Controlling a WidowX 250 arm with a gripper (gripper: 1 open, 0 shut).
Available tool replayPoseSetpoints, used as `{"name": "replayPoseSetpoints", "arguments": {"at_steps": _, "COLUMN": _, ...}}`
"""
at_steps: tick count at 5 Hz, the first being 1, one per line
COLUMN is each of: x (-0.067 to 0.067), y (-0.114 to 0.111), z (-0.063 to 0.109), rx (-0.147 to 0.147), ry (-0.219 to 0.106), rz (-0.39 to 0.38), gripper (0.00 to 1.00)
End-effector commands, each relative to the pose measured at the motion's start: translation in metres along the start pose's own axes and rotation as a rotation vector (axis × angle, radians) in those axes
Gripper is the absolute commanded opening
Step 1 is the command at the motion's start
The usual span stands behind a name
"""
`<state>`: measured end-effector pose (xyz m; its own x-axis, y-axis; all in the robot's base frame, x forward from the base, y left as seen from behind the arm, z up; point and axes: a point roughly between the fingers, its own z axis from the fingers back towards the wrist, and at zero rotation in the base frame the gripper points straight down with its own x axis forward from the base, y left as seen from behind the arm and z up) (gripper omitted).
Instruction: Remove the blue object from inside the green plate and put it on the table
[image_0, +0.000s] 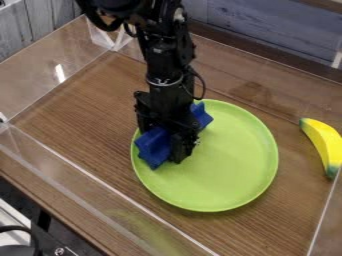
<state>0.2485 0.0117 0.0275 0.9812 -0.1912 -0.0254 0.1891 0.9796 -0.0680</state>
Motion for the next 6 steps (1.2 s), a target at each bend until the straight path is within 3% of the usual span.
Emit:
{"name": "replayPoseSetpoints", "arguments": {"at_steps": 1, "x": 0.009, "y": 0.002, "z": 0.017, "rx": -0.002, "ry": -0.058, "rz": 0.003, "gripper": 0.00}}
{"name": "replayPoseSetpoints", "arguments": {"at_steps": 6, "x": 0.012, "y": 0.008, "z": 0.028, "rx": -0.041, "ry": -0.086, "rz": 0.031, "gripper": 0.00}}
